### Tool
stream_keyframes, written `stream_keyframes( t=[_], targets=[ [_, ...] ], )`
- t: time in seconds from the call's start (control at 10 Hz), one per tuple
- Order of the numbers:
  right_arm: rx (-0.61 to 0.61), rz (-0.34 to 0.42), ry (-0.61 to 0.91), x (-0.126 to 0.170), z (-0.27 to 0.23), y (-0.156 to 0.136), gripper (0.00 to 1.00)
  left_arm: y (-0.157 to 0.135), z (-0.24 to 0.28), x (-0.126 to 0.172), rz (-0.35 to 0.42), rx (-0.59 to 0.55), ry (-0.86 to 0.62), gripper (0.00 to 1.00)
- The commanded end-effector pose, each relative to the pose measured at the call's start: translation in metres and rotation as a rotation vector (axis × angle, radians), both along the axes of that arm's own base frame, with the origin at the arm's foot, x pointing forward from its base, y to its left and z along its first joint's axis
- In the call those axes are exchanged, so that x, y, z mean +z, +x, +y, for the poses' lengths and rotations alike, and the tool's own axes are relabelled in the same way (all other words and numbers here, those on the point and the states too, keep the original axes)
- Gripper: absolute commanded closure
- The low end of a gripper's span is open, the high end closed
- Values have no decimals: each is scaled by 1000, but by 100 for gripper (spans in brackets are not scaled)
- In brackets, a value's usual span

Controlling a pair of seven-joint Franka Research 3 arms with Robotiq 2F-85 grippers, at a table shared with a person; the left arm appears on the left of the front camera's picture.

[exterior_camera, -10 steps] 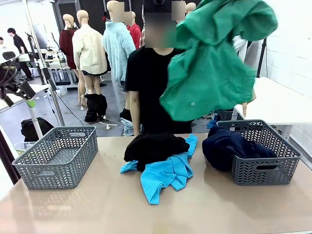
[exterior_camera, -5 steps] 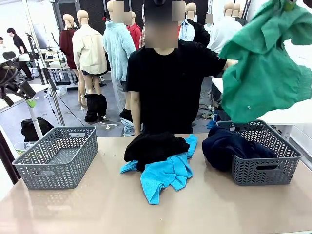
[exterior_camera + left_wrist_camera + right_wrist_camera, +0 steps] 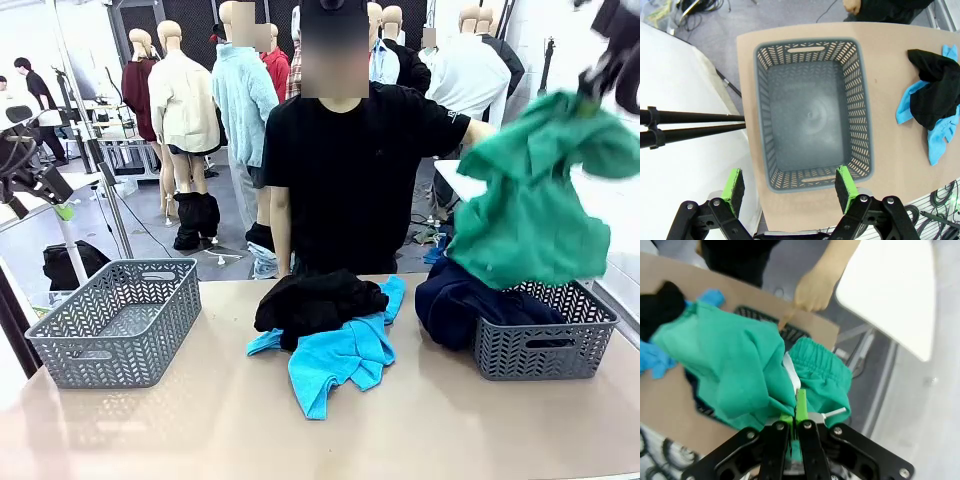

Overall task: Sort the tops and bottoms.
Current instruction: Sort the clothes according to human instructions.

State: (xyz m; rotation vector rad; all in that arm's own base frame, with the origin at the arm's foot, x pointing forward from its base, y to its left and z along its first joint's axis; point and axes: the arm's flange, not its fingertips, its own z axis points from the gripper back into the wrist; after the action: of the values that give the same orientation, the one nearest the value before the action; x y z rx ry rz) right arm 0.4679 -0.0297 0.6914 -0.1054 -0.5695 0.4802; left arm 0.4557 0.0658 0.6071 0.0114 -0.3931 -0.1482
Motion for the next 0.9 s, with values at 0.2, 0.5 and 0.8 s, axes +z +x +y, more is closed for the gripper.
stream_keyframes(
  t=[0.2, 0.5, 0.8],
  targets=[
    [16, 107, 106, -83, 15, 43, 100, 2, 0, 2, -6, 14, -10, 6],
    [29, 242, 167, -162, 30, 68, 100, 2, 0, 2, -6, 14, -10, 6],
    [67, 312, 244, -201, 33, 68, 100, 2, 0, 2, -6, 14, -10, 6]
  ],
)
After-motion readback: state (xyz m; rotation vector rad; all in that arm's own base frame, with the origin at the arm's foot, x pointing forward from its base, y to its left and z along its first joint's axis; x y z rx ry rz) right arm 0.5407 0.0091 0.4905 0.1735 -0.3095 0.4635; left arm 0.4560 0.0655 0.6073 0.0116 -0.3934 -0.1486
